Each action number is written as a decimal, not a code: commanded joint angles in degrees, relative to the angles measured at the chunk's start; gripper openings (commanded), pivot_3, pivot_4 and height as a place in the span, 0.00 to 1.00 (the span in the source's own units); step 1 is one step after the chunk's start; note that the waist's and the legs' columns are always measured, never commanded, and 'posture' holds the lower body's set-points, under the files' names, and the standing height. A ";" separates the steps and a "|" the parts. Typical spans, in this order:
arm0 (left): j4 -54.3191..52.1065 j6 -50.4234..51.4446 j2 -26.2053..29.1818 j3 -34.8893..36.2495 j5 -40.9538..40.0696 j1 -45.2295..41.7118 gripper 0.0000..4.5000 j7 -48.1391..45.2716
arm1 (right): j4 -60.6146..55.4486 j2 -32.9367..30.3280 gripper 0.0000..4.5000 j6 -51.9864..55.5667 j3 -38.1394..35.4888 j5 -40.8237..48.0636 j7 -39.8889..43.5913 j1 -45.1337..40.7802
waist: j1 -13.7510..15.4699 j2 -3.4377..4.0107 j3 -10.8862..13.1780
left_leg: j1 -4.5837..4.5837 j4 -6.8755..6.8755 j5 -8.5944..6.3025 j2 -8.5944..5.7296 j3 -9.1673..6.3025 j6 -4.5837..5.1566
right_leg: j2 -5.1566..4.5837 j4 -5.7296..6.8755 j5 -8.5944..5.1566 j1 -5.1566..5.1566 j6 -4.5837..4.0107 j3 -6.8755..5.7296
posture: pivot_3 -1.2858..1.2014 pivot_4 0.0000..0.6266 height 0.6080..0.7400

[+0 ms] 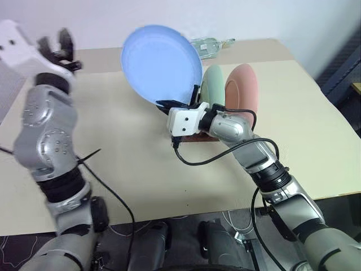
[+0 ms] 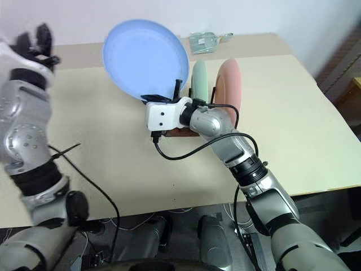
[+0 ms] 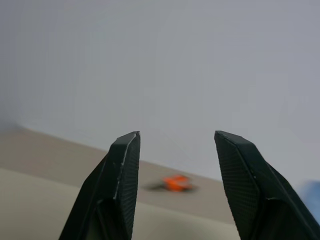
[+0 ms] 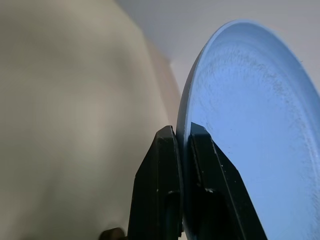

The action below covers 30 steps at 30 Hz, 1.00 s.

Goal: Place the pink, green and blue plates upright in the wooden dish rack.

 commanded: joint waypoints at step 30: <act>-5.74 -20.46 -1.68 -27.00 9.64 36.46 0.54 -30.12 | -27.02 20.27 0.00 48.74 -27.02 76.83 -29.81 12.06 | 0.10 0.34 -0.02 | 0.09 -0.28 -0.27 0.08 0.15 0.47 | -0.04 -0.01 0.00 -0.17 -0.16 0.36 | 0.52 0.24 0.91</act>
